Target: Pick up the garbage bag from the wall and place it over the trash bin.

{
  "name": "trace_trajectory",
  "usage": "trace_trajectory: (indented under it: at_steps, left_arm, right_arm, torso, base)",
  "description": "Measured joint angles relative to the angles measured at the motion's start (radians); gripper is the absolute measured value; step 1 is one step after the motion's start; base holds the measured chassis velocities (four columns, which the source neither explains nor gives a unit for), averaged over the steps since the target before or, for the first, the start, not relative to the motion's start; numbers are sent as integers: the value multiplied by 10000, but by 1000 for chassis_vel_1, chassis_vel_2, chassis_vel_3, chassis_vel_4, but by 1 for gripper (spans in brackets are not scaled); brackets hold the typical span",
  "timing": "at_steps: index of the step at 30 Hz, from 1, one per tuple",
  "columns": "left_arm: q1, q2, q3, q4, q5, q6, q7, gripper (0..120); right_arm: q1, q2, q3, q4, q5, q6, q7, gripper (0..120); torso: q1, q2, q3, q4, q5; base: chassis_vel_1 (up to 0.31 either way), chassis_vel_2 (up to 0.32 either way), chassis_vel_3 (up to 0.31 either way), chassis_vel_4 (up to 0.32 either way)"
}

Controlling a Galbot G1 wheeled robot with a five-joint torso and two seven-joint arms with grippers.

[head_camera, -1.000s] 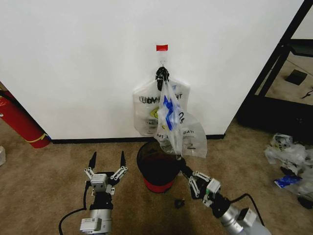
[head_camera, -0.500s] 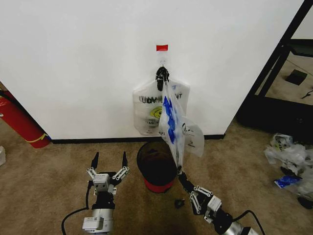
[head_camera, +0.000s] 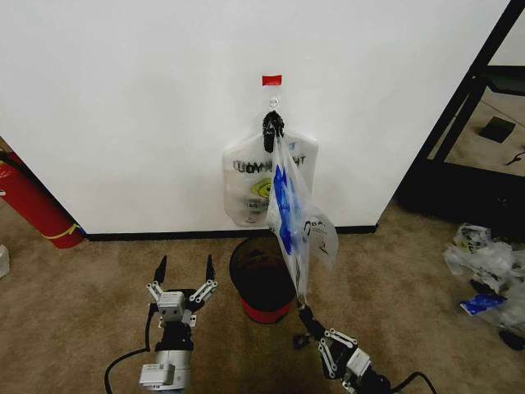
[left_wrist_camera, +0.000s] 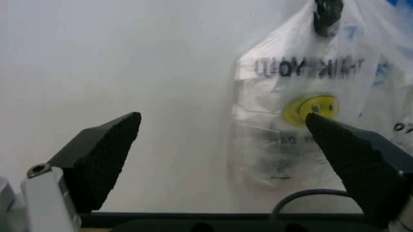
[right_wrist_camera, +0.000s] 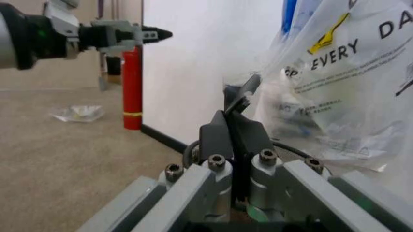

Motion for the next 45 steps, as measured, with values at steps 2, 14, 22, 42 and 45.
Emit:
trace_trajectory:
  at_steps: [2,14,22,42,45]
  left_arm:
    - [-61,247,145,-183,-389,239,-10,100]
    - [-3819,4706,1814,-2474,-7680,4166,-908,100]
    - [-8371,5510,4092,-2168,-12050,5741,-2084,100]
    - [-10599,4494,4868,676,-13497,6019,-2898,89]
    - [-10453,4354,4867,692,-13684,5938,-3018,83]
  right_arm:
    - [80,43,-49,-5,-55,-15,198,0]
    - [1147,288,-221,-223,-553,-403,1063,0]
    - [1446,528,-235,-327,-982,-481,1228,0]
    - [1295,619,-144,-405,-922,-426,1232,0]
    - [1298,628,-159,-456,-901,-420,1232,0]
  torso:
    - [0,0,0,-1,-1]
    - [1,-1,2,3,0]
    - [2,-1,3,-4,2]
    - [0,-1,0,1,3]
    - [0,-1,0,1,0]
  base:
    - [0,0,0,0]
    - [0,0,0,0]
    - [0,0,0,0]
    - [0,0,0,0]
    - [0,0,0,0]
